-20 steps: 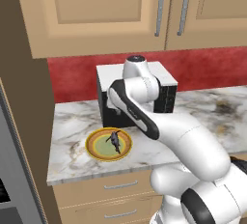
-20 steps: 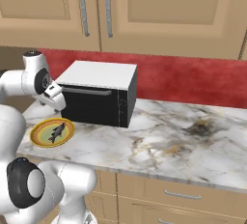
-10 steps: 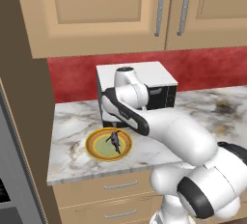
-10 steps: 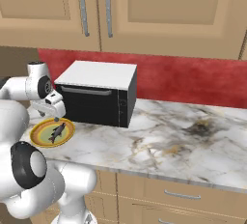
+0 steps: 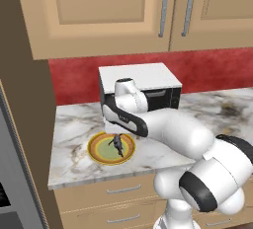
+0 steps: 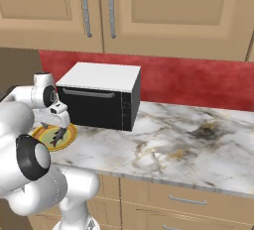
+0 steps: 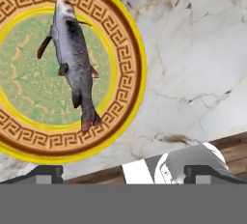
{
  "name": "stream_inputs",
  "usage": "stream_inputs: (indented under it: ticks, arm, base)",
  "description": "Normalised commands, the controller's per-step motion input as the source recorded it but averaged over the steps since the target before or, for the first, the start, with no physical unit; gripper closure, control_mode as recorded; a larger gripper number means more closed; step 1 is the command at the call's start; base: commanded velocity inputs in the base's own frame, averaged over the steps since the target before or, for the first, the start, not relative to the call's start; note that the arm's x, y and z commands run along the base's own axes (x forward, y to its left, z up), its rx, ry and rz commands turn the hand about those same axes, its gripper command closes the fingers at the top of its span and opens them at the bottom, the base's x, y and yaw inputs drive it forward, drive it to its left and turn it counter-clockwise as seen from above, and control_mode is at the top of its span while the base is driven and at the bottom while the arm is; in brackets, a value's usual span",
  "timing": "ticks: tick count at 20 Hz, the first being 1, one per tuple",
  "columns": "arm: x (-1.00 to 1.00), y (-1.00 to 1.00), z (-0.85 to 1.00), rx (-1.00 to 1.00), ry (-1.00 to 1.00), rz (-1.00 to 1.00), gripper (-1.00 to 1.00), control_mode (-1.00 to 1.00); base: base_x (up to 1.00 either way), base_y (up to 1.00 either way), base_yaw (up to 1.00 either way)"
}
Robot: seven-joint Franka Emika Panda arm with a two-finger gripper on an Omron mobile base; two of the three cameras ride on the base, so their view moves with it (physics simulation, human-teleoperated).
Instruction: Place the fish on the top rack of the oven, and slide the tray back inside. Close the oven door.
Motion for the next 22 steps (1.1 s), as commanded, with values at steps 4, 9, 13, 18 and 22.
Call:
stream_inputs:
  ticks: [4,9,13,18,22]
  arm:
    - [0.05,0.24,-0.26,-0.09,0.06,0.07,-1.0,-1.0]
    - [0.1,0.22,-0.14,-0.05,0.03,0.01,-1.0,-1.0]
    - [0.11,0.01,-0.09,0.0,0.0,0.0,-1.0,-1.0]
    - [0.17,0.0,-0.17,0.0,0.0,0.0,-1.0,-1.0]
    - [0.28,0.0,-0.3,0.0,0.0,0.0,-1.0,-1.0]
  base:
    - [0.0,0.0,0.0]
    - [0.0,0.0,0.0]
    - [0.0,0.0,0.0]
    - [0.0,0.0,0.0]
    - [0.0,0.0,0.0]
